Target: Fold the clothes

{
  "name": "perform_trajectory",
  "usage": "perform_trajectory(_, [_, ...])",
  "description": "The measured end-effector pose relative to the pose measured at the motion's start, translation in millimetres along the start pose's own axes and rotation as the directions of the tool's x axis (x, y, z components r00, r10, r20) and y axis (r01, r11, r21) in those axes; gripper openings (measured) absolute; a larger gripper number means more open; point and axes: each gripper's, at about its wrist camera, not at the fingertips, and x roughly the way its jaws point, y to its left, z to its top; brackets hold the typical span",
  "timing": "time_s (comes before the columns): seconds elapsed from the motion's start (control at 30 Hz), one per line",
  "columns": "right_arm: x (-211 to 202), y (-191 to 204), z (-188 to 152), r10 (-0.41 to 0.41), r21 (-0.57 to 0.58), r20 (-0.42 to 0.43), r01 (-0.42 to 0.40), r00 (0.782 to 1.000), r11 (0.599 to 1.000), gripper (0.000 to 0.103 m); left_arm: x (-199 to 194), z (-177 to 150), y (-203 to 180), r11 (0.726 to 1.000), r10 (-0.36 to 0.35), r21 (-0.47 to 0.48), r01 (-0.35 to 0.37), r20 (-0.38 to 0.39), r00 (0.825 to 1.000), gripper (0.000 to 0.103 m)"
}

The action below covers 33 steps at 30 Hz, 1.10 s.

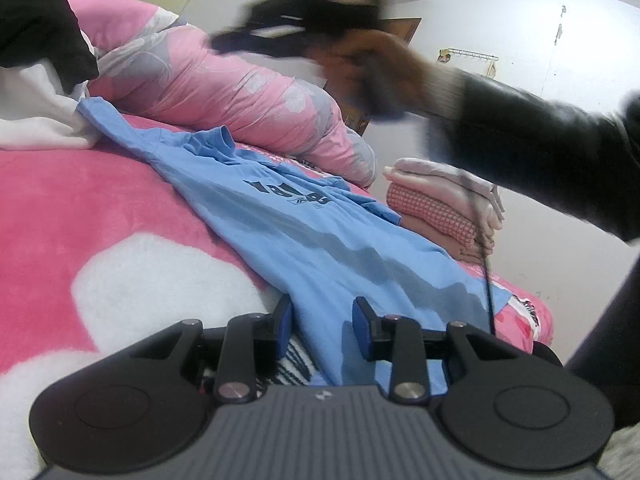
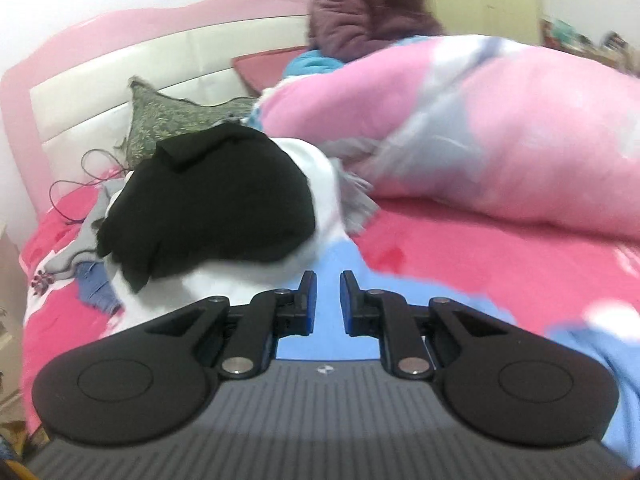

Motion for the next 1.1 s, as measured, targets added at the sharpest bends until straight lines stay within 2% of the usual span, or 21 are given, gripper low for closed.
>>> perform_trajectory(0.07, [-37.2, -5.6, -19.6, -0.021, 0.042, -0.009, 0.021, 1.0, 0.999, 0.012, -1.8, 0.5, 0.0, 1.0, -0.005, -0.011, 0.005, -0.003, 1.0, 0.035])
perform_trajectory(0.27, [-132.0, 9.0, -114.9, -0.061, 0.126, -0.062, 0.068, 0.996, 0.99, 0.012, -15.6, 2.9, 1.0, 0.996, -0.039, -0.077, 0.037, -0.021, 0.999, 0.047])
perform_trajectory(0.47, [-204.2, 20.5, -209.5, -0.099, 0.272, -0.04, 0.106, 0.994, 0.956, 0.012, -26.5, 4.1, -6.5, 0.983, -0.051, -0.181, 0.036, -0.083, 0.995, 0.047])
perform_trajectory(0.5, [-213.5, 20.1, -221.9, -0.108, 0.304, -0.024, 0.11, 0.994, 0.946, 0.012, -26.4, 4.4, -8.3, 0.98, -0.04, -0.198, 0.02, -0.096, 0.995, 0.044])
perform_trajectory(0.57, [-231.9, 19.3, -246.9, -0.128, 0.368, 0.006, 0.117, 0.992, 0.923, 0.012, -22.7, 5.5, -11.9, 0.972, 0.012, -0.231, -0.042, -0.129, 0.992, 0.031])
perform_trajectory(0.6, [-237.5, 17.0, -256.9, -0.136, 0.401, 0.021, 0.116, 0.991, 0.909, 0.012, -20.7, 6.2, -12.1, 0.964, 0.047, -0.252, -0.085, -0.152, 0.987, 0.013])
perform_trajectory(0.63, [-241.9, 12.8, -264.0, -0.146, 0.429, 0.031, 0.118, 0.989, 0.895, 0.012, -20.4, 7.4, -12.4, 0.952, 0.075, -0.279, -0.122, -0.175, 0.982, 0.004])
perform_trajectory(0.7, [-251.0, 4.1, -277.2, -0.167, 0.487, 0.057, 0.119, 0.984, 0.866, 0.013, -23.2, 11.1, -15.1, 0.928, 0.108, -0.329, -0.175, -0.212, 0.971, 0.003])
perform_trajectory(0.77, [-258.8, -0.6, -284.0, -0.176, 0.517, 0.083, 0.108, 0.981, 0.849, 0.014, -31.6, 18.3, -21.7, 0.916, 0.121, -0.35, -0.197, -0.226, 0.966, 0.003])
perform_trajectory(0.87, [-270.5, -7.0, -293.9, -0.189, 0.516, 0.109, 0.107, 0.976, 0.85, 0.014, -39.4, 22.0, -22.1, 0.895, 0.135, -0.38, -0.232, -0.266, 0.954, 0.002])
perform_trajectory(0.97, [-273.7, -17.8, -305.4, -0.205, 0.533, 0.107, 0.118, 0.973, 0.838, 0.015, -37.4, 14.2, -13.6, 0.862, 0.146, -0.423, -0.28, -0.322, 0.935, 0.003])
perform_trajectory(1.03, [-275.5, -25.4, -313.4, -0.214, 0.557, 0.106, 0.12, 0.971, 0.822, 0.015, -39.1, 13.8, -13.7, 0.86, 0.15, -0.422, -0.286, -0.327, 0.933, 0.003])
perform_trajectory(1.1, [-281.0, -29.8, -319.7, -0.226, 0.561, 0.123, 0.121, 0.966, 0.819, 0.015, -39.6, 15.1, -16.7, 0.871, 0.162, -0.391, -0.296, -0.341, 0.926, 0.003])
